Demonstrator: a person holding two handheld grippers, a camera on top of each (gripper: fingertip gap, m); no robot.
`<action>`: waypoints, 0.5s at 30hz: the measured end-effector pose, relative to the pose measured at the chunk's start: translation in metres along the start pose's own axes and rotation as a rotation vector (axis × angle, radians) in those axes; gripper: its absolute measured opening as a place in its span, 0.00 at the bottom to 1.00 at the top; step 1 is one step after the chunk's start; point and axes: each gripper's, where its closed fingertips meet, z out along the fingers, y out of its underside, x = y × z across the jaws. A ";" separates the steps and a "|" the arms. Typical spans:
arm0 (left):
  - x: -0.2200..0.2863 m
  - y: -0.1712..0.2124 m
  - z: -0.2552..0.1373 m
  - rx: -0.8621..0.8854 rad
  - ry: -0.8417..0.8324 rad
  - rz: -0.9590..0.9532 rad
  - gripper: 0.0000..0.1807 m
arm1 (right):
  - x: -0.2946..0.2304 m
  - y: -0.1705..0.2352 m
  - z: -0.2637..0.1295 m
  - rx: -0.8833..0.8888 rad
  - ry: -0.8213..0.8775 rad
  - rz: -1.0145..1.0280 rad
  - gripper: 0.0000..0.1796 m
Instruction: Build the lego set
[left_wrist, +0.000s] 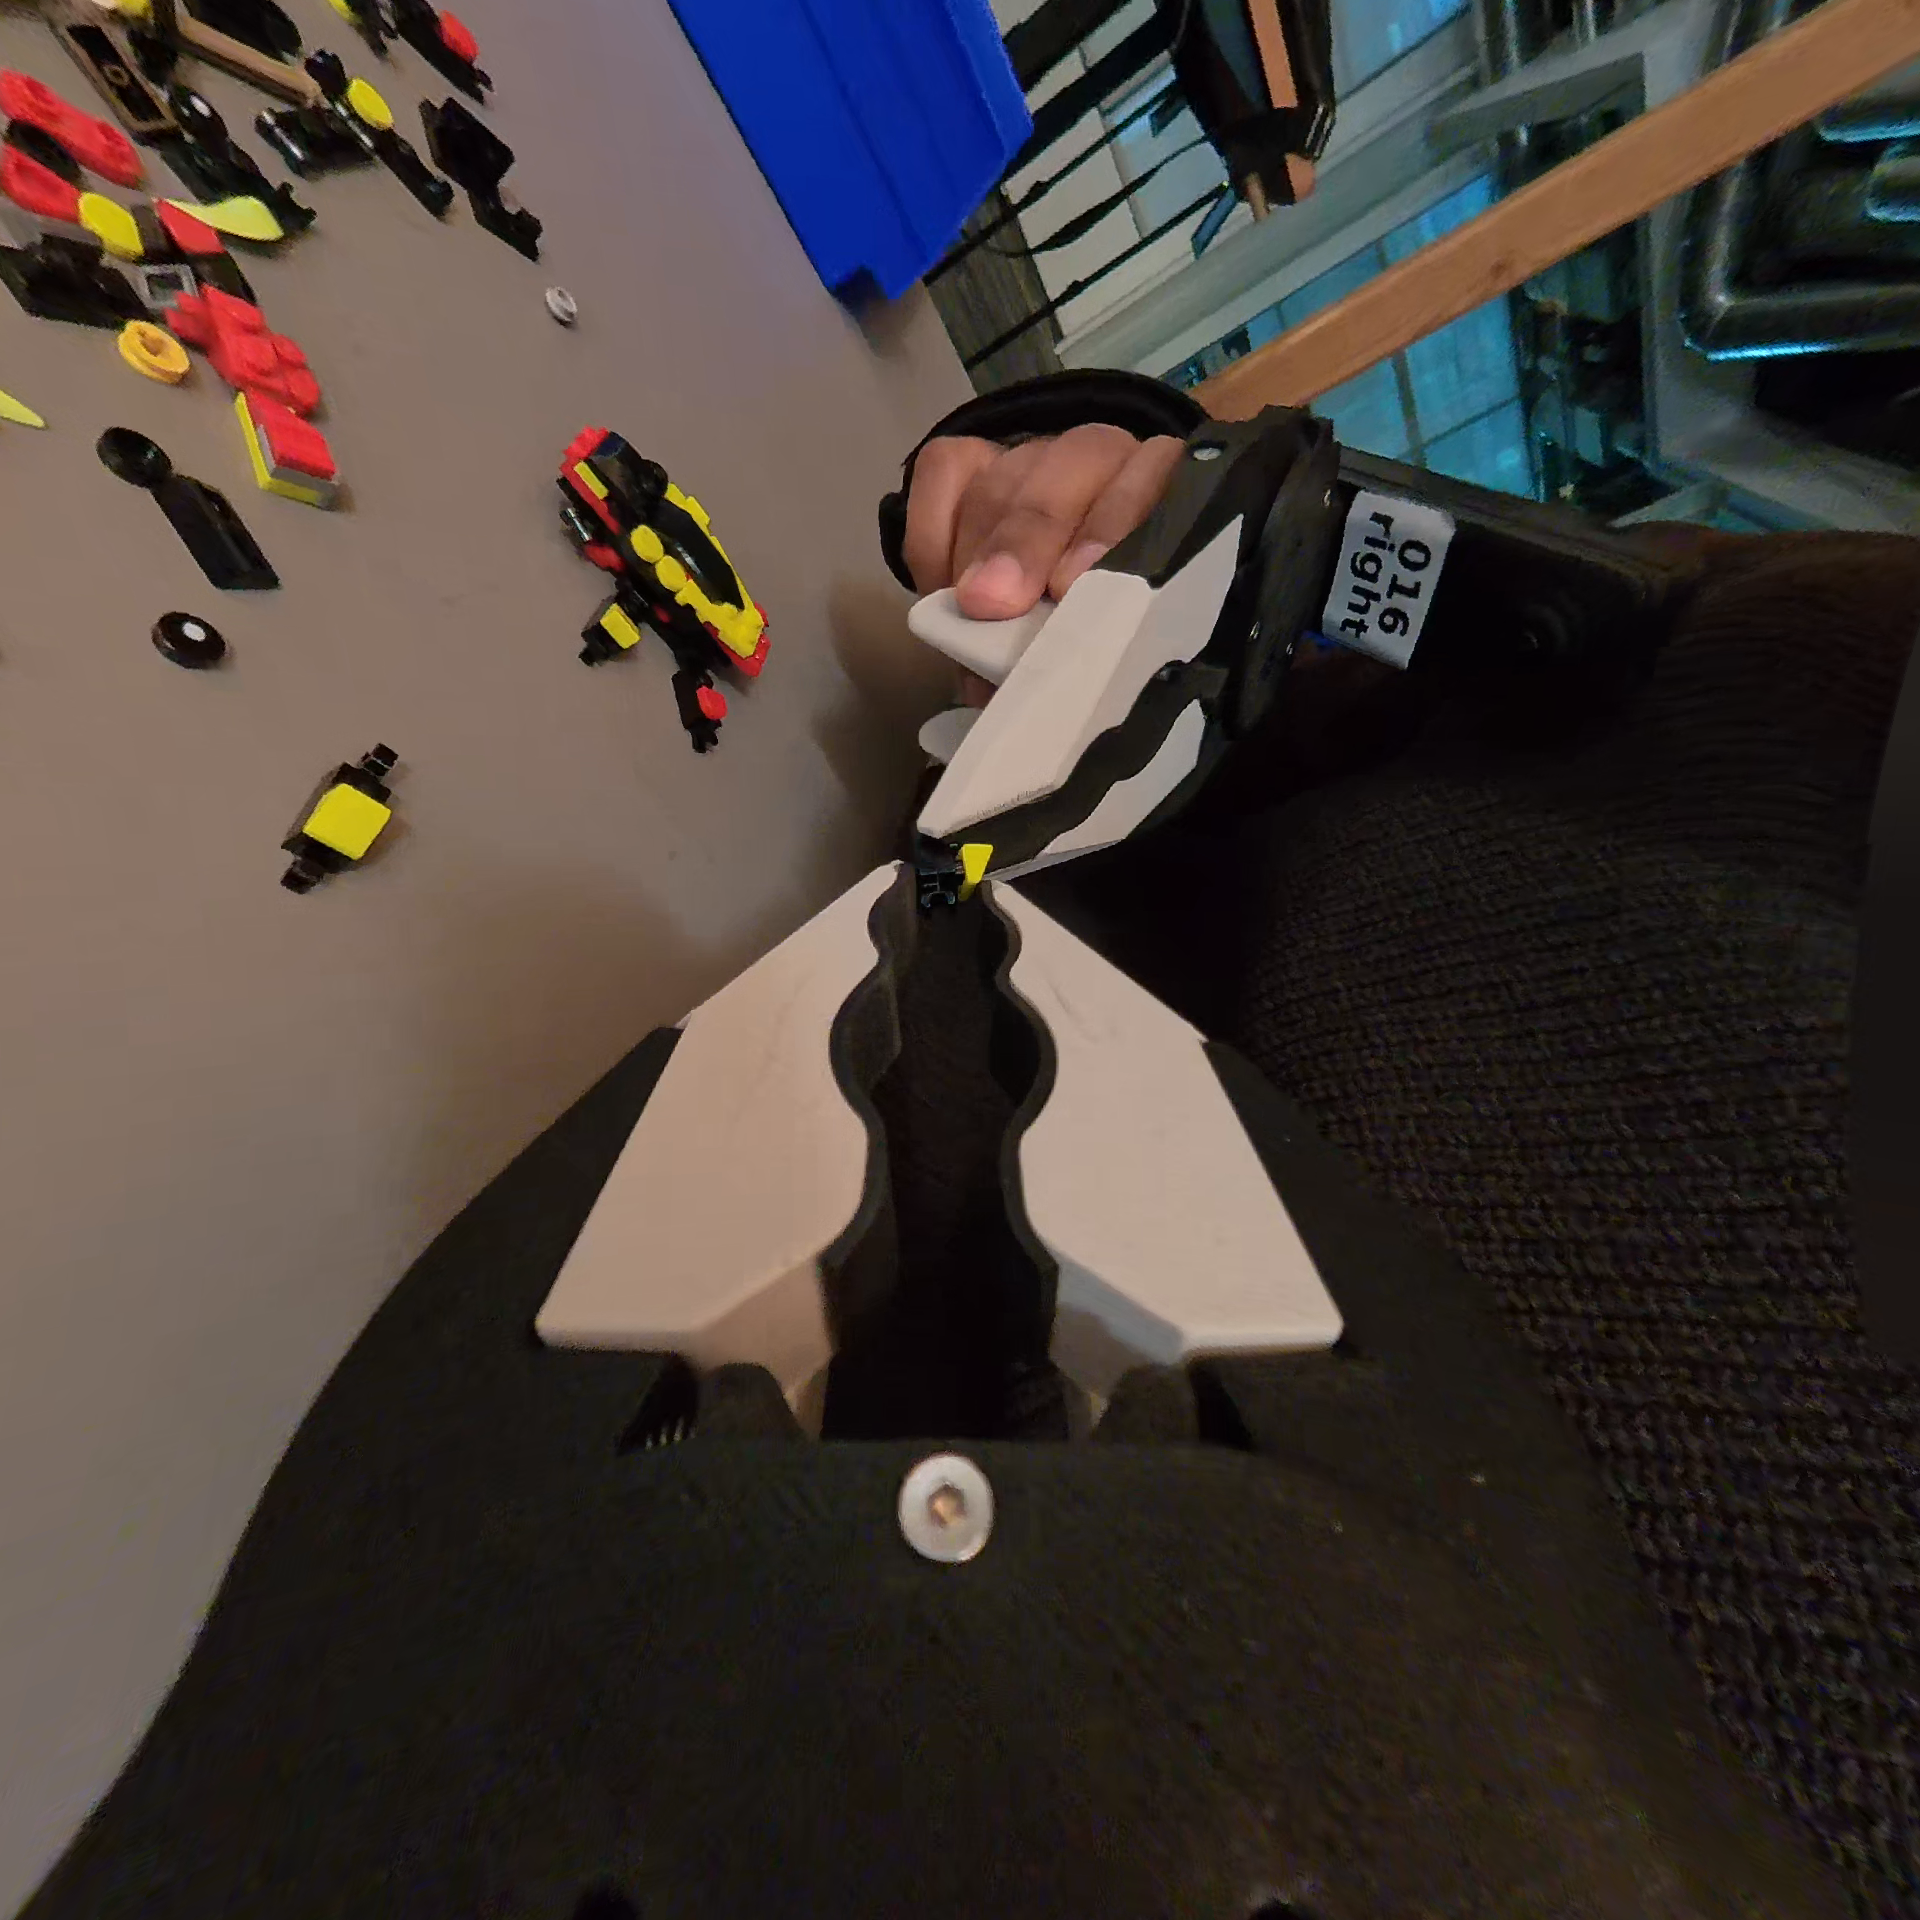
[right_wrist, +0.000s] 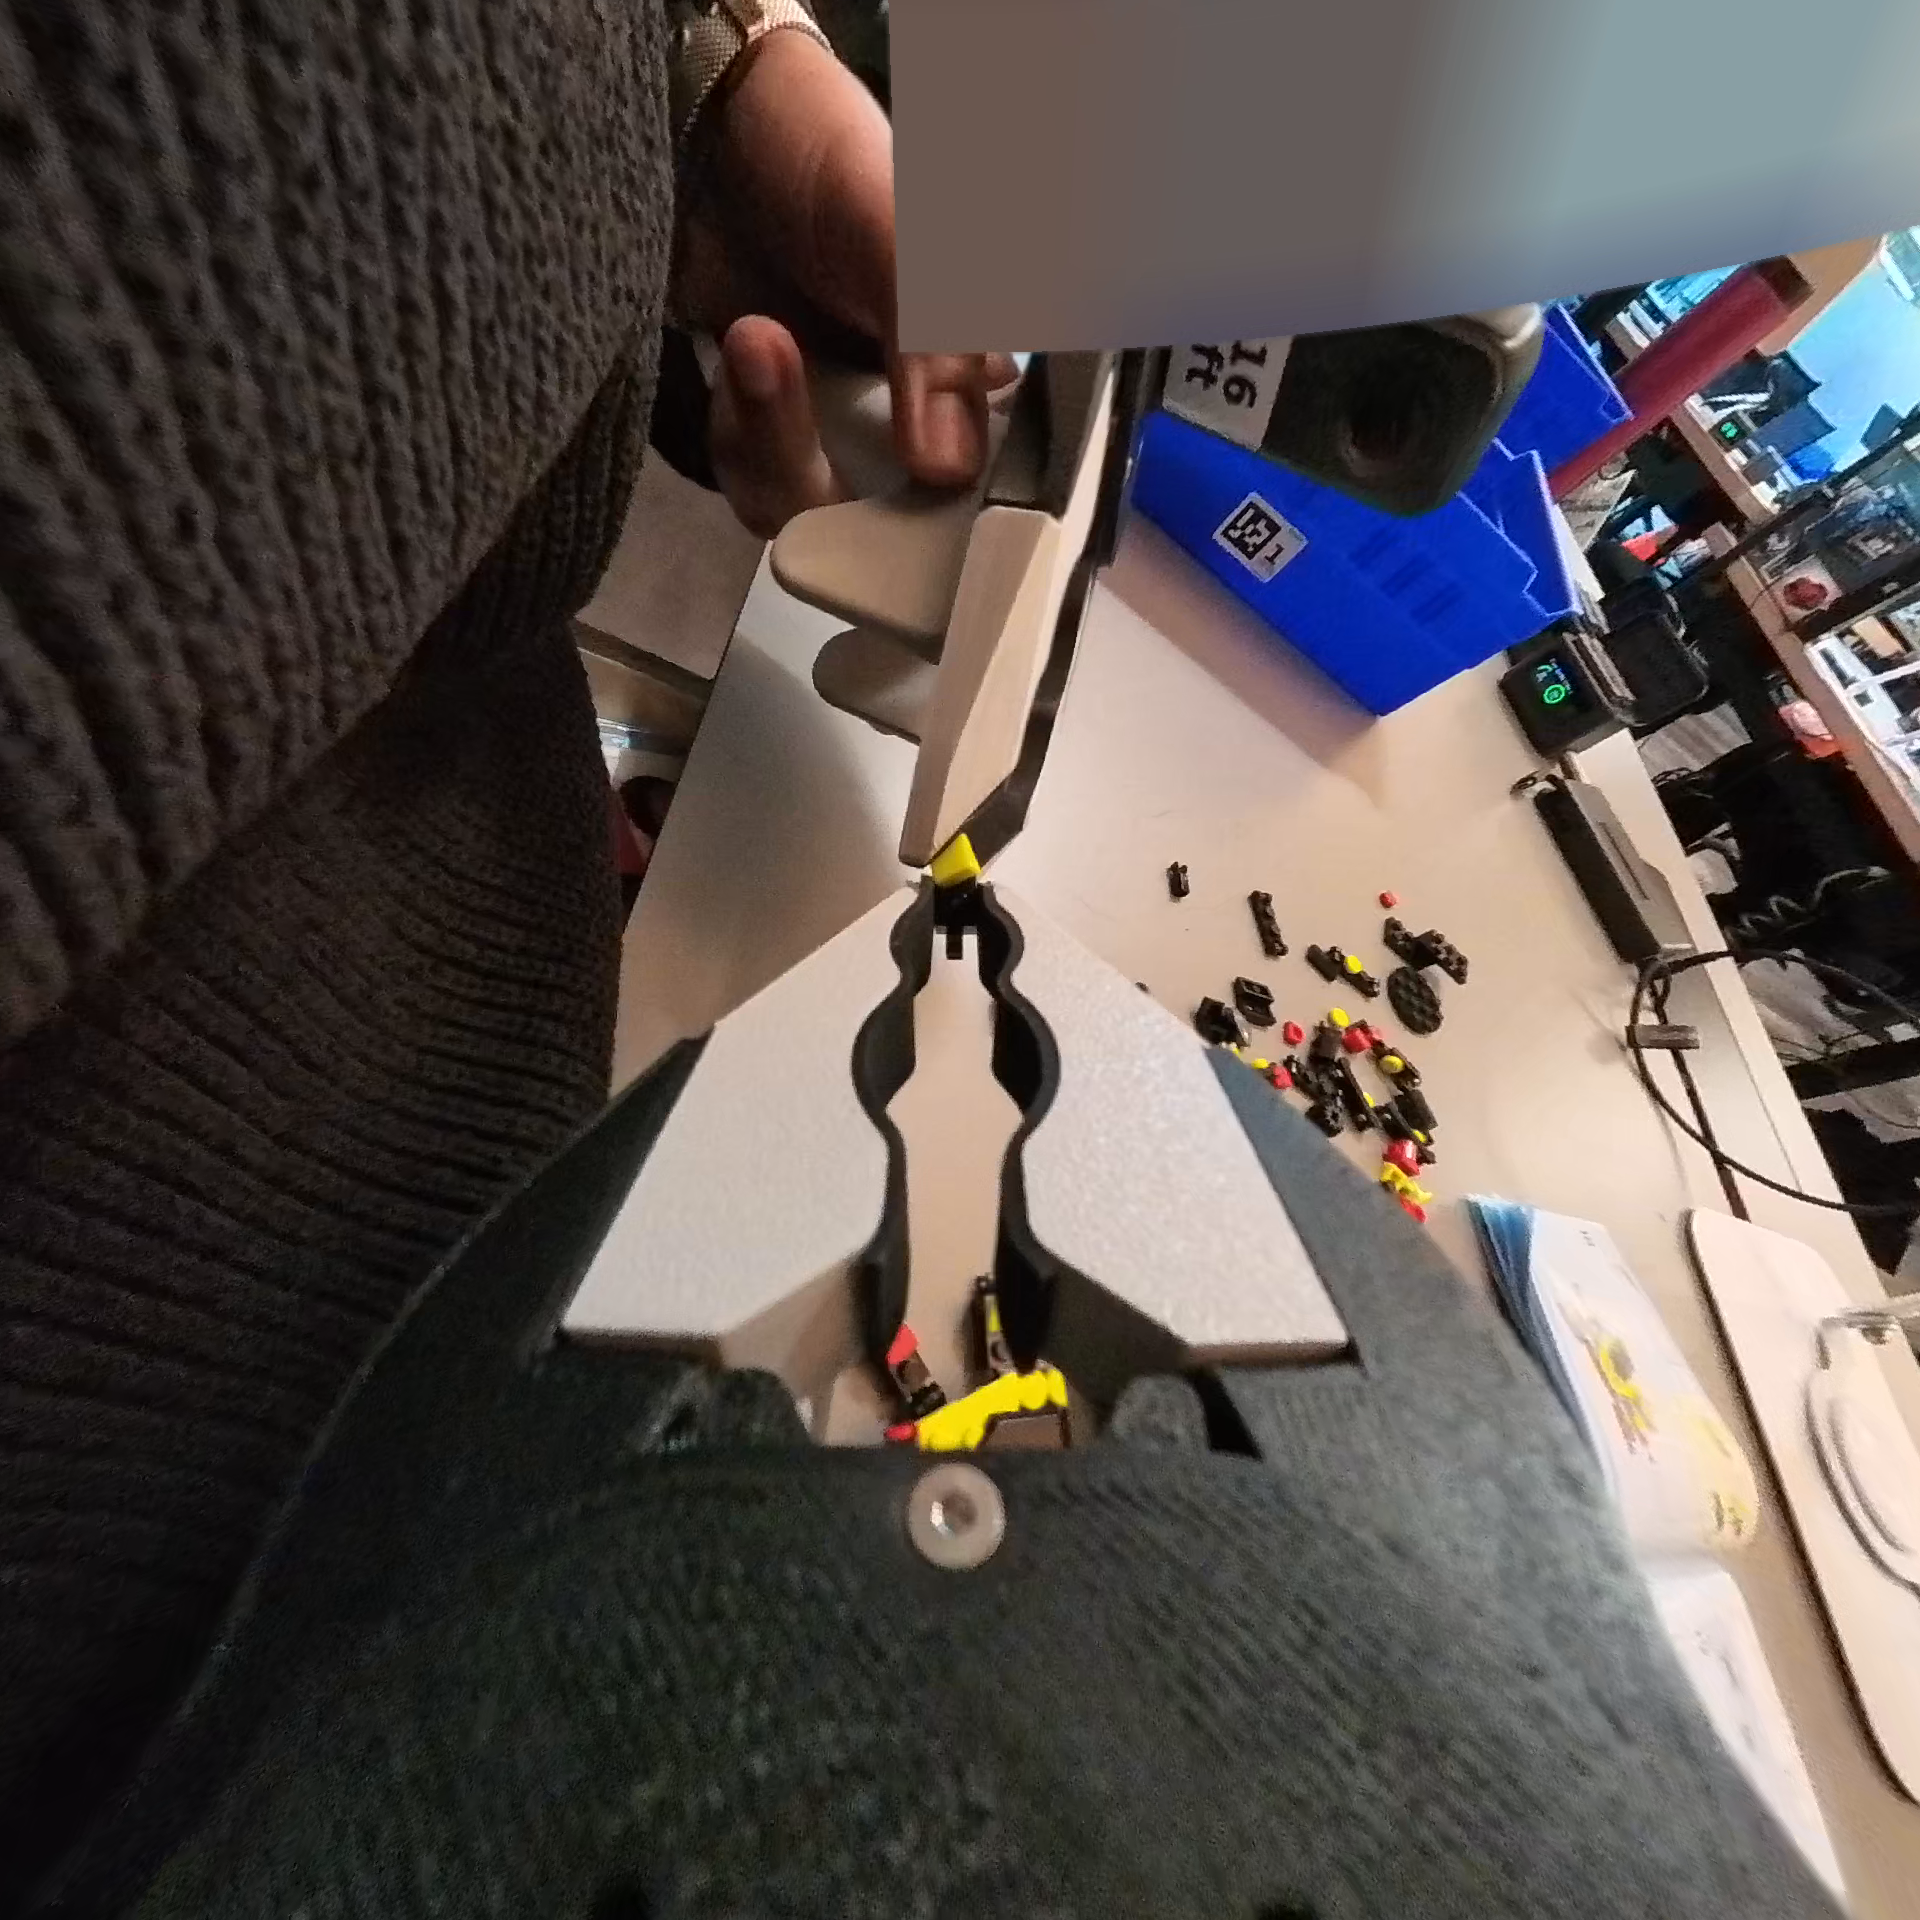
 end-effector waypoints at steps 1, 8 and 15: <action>0.000 0.001 0.000 -0.003 0.002 -0.009 0.05 | -0.001 0.000 0.000 0.000 -0.003 -0.011 0.04; -0.004 0.004 0.002 -0.015 0.006 -0.065 0.05 | -0.005 0.003 0.002 -0.022 -0.002 -0.075 0.04; -0.004 0.003 0.000 -0.008 0.010 -0.062 0.05 | -0.003 0.003 0.003 -0.008 0.001 -0.036 0.04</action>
